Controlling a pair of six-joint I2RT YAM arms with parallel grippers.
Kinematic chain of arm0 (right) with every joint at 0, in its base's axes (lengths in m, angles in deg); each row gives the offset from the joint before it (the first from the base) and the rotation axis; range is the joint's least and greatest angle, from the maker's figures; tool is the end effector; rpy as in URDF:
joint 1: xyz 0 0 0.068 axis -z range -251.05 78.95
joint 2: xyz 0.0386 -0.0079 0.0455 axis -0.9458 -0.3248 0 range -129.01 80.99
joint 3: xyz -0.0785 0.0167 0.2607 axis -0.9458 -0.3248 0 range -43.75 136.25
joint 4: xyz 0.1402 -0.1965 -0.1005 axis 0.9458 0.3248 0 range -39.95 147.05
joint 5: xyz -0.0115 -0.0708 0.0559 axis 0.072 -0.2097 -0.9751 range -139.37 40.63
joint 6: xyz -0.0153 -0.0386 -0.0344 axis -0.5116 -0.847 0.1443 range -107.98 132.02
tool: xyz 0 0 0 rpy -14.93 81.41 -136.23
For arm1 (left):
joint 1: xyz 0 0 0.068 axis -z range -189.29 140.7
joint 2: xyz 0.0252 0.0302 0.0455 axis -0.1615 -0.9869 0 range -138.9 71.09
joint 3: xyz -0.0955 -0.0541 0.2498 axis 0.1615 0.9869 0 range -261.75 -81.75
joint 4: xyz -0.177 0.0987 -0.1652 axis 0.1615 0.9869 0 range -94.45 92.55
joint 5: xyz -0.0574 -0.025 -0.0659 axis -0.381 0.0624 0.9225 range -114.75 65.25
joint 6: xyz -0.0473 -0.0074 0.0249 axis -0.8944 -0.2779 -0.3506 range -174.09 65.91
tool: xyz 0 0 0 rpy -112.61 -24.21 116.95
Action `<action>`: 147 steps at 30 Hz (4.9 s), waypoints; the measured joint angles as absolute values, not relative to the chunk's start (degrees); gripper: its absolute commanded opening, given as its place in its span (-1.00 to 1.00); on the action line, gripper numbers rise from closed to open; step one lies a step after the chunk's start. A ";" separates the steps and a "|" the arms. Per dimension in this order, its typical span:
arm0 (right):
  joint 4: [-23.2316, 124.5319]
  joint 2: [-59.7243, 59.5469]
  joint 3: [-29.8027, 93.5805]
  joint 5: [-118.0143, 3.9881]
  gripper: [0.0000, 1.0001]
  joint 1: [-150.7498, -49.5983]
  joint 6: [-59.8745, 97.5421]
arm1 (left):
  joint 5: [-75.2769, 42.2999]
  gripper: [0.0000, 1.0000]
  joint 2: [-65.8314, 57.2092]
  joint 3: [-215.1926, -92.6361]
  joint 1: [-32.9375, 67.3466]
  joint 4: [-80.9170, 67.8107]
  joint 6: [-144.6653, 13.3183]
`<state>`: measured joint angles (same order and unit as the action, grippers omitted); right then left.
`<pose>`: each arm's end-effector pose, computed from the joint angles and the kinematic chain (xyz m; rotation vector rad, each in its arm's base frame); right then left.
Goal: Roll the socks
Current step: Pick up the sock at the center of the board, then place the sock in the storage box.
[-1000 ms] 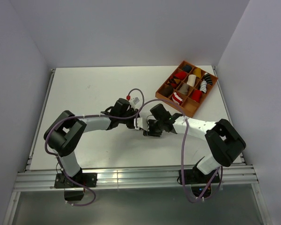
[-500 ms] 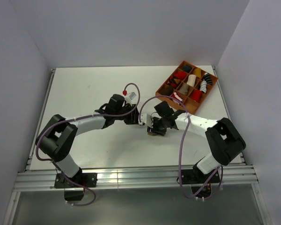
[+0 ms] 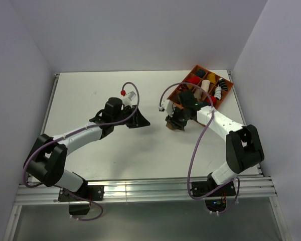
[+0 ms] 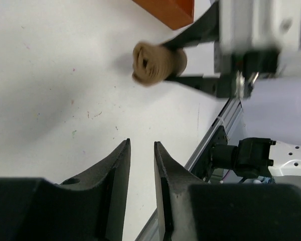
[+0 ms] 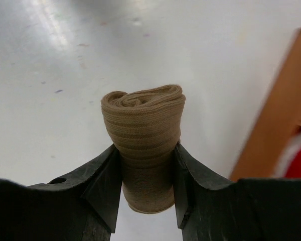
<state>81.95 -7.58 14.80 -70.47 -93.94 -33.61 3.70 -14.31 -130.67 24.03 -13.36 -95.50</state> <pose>0.2770 0.1309 0.2121 -1.5468 2.0581 0.3426 0.2621 -0.1927 0.2305 0.1847 2.2508 -1.2705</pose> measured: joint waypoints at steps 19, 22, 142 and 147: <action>68.53 -8.96 21.38 -50.21 -1.00 -75.71 -34.22 | 3.46 -0.40 -7.01 -127.46 21.82 -13.62 -95.94; 63.66 -9.62 18.60 -46.21 -1.00 -75.23 -35.46 | 3.46 -0.40 -6.62 -127.00 21.69 -13.53 -95.94; 107.07 -22.03 49.05 -71.55 0.52 -67.06 -23.95 | 5.99 -0.42 -9.44 -127.00 21.43 -12.13 -95.92; 105.56 -11.34 49.31 -76.46 0.59 -66.53 -21.15 | 5.82 -0.42 -9.39 -128.18 21.43 -11.63 -95.92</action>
<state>105.56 -11.34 49.31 -76.46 -66.53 -21.15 5.82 -9.39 -128.18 21.43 -11.63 -95.92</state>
